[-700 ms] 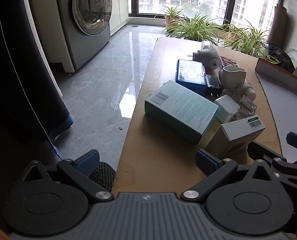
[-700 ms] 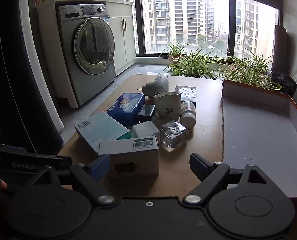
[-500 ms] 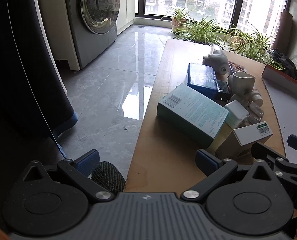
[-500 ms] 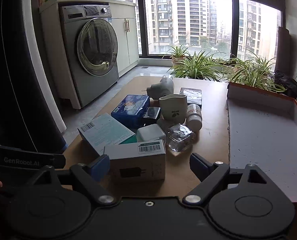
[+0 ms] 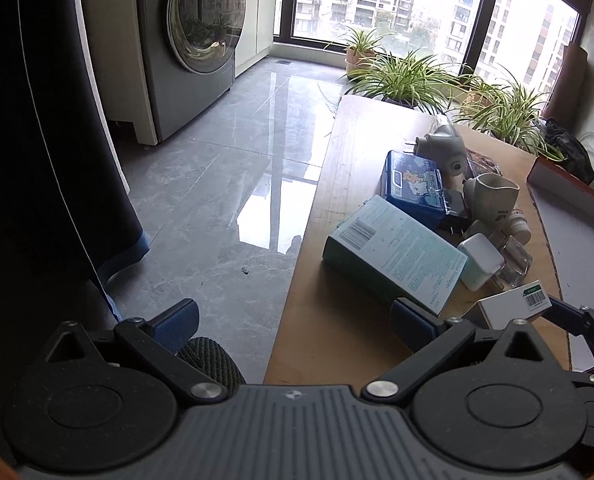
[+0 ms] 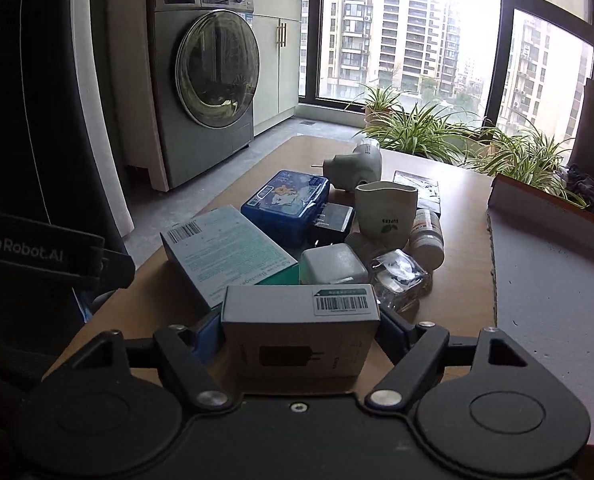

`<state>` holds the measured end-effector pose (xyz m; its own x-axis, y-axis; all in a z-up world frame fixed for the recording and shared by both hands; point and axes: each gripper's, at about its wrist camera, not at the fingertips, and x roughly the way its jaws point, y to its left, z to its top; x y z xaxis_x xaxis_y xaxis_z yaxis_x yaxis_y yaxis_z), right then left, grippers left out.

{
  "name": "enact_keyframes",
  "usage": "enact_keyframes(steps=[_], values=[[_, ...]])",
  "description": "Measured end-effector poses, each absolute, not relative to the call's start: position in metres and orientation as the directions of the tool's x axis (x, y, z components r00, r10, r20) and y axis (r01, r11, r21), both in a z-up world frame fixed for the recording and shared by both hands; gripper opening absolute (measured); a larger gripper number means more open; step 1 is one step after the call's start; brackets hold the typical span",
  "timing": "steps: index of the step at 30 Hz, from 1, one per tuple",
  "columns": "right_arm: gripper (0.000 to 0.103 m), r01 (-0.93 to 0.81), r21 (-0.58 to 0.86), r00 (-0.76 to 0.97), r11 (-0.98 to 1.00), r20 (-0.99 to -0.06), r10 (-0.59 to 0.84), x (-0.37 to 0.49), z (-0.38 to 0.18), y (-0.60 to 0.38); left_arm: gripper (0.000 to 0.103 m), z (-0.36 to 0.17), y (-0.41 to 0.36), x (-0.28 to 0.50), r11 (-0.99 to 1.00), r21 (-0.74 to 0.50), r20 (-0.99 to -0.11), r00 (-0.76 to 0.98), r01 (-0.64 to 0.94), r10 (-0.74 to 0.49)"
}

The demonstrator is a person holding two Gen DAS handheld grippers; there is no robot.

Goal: Organize rigid objects
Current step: 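Grasp the white barcode box with the right tool while the left tool grasps the teal bandage box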

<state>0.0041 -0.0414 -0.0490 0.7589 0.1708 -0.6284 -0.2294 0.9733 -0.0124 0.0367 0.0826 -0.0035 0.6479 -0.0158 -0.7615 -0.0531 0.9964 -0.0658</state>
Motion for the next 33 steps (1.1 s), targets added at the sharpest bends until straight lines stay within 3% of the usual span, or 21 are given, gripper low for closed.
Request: enact_keyframes(steps=[4,10,15,18,21,25,29,33], values=[[0.092,-0.21,0.003,0.776,0.978,-0.608,0.169,-0.001,-0.041,-0.058,0.103,-0.007,0.067,0.049,0.995,-0.099,-0.747,0.659,0.018,-0.086],[0.092,-0.165,0.017,0.784,0.986,-0.604,0.142,-0.009,-0.027,-0.089,0.103,-0.02,0.05,0.07,0.987,-0.037,-0.744,0.655,0.157,-0.132],[0.092,-0.152,0.035,0.791,0.988,-0.595,0.143,-0.013,-0.022,-0.104,0.103,-0.023,0.049,0.076,0.98,-0.114,-0.734,0.651,0.16,-0.192],[0.092,-0.152,0.051,0.791,0.987,-0.592,0.152,-0.013,-0.02,-0.108,0.103,-0.02,0.041,0.081,0.976,-0.097,-0.72,0.663,0.195,-0.204],[0.092,-0.151,0.061,0.796,0.987,-0.584,0.158,-0.013,-0.017,-0.111,0.103,-0.018,0.039,0.092,0.986,-0.076,-0.711,0.686,0.146,-0.156],[0.092,-0.159,0.077,0.796,0.984,-0.58,0.174,-0.013,-0.016,-0.111,0.103,-0.017,0.052,0.113,0.989,-0.144,-0.724,0.685,-0.03,-0.085],[0.092,-0.171,0.083,0.798,0.982,-0.572,0.188,-0.014,-0.014,-0.111,0.103,-0.023,0.057,0.129,0.97,-0.23,-0.759,0.639,-0.081,-0.126],[0.092,-0.169,0.104,0.799,0.98,-0.568,0.198,-0.012,-0.015,-0.114,0.103,-0.022,0.042,0.128,0.977,-0.173,-0.789,0.611,-0.122,-0.064]])
